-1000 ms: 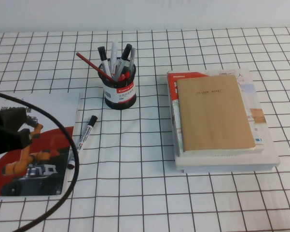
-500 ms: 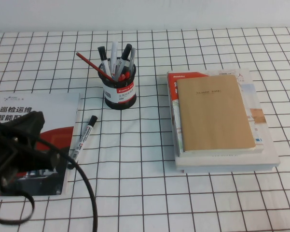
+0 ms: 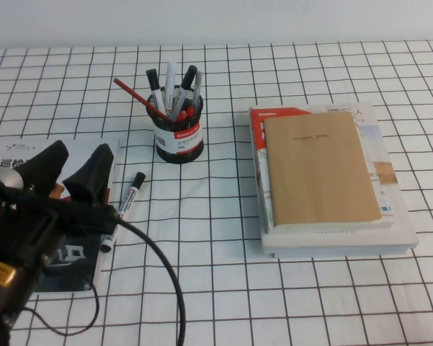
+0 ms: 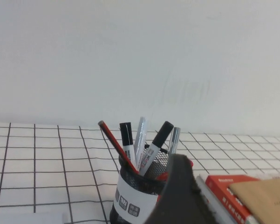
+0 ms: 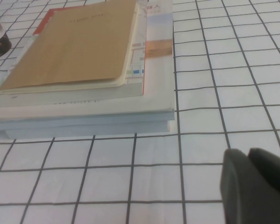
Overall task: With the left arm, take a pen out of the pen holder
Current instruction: 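Take a marker out of the pen holder and lay it on the table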
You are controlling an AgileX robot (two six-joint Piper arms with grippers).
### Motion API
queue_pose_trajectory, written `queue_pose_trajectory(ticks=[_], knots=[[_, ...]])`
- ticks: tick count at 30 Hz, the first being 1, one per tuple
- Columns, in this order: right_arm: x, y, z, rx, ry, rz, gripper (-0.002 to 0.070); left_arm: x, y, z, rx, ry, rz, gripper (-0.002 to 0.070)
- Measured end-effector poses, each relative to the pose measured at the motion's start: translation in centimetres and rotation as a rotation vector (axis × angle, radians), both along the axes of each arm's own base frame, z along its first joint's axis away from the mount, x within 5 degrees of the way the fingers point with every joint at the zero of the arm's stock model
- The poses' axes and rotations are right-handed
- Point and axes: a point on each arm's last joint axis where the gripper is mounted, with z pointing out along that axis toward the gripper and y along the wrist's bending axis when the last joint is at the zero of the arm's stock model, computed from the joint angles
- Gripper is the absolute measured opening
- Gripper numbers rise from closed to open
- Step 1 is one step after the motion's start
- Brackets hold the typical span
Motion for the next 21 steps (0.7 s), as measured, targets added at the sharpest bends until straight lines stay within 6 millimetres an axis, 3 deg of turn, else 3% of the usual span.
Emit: queue_pose_trajectory(ticks=[9,13,21], knots=[[0.0,0.0,0.0,0.0,0.0,0.0,-0.0015,4.3,-2.5,-2.0,-0.136,0.07,0.04,0.045],[0.0,0.0,0.0,0.0,0.0,0.0,-0.0015,7.0,-3.8,-1.7,-0.171,0.071,0.064,0.0451],[0.0,0.0,0.0,0.0,0.0,0.0,-0.0015,12.9,-4.0,-1.5,-0.256,0.126,0.151,0.0452]])
